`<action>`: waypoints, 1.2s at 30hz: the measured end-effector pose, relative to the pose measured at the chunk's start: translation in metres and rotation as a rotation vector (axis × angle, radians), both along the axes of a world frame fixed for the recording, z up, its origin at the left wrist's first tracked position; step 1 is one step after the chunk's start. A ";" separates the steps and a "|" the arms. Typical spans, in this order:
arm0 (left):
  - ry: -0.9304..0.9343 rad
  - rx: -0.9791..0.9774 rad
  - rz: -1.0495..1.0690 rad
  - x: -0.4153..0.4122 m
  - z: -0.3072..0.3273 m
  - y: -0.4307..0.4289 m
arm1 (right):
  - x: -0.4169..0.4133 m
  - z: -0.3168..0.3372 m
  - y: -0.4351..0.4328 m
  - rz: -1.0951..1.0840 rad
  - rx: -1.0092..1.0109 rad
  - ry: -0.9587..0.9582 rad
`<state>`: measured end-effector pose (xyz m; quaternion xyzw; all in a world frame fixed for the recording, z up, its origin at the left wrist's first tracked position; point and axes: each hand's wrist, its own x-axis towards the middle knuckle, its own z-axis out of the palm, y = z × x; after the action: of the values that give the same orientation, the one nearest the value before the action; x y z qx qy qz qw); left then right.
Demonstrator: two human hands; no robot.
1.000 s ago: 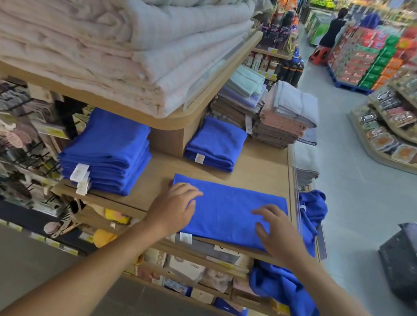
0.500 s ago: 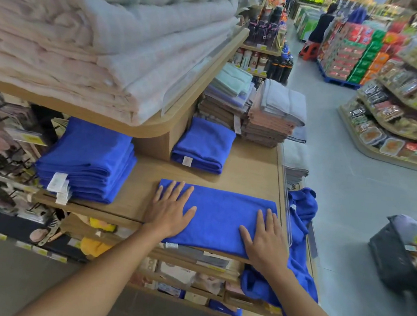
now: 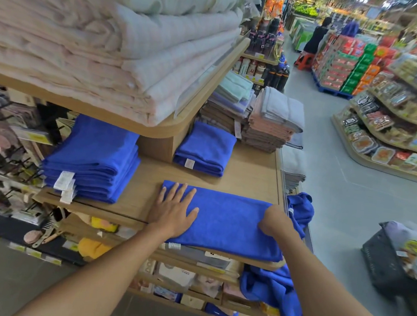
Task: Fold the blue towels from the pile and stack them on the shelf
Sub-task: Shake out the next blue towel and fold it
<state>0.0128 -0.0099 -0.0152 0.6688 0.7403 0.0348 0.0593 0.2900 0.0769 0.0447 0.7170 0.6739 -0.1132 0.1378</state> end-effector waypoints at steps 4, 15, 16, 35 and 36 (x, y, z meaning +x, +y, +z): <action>0.003 0.083 -0.080 0.031 0.007 -0.005 | 0.002 0.004 0.003 0.019 -0.034 0.034; -0.043 0.004 -0.194 0.074 -0.005 -0.035 | 0.016 0.018 -0.011 -0.412 -0.147 0.717; -0.039 0.000 -0.192 0.075 -0.005 -0.035 | 0.019 0.021 -0.013 -0.491 -0.192 0.845; -0.035 -0.010 -0.222 0.067 -0.003 -0.035 | -0.055 0.095 -0.032 -0.262 -0.140 1.295; -0.038 -0.013 -0.220 0.065 0.000 -0.036 | -0.067 0.096 -0.034 -0.240 -0.141 1.276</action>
<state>0.0782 -0.0460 -0.0153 0.7448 0.6614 0.0360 0.0810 0.2234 0.0428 0.1404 0.5685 0.5298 -0.5750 -0.2562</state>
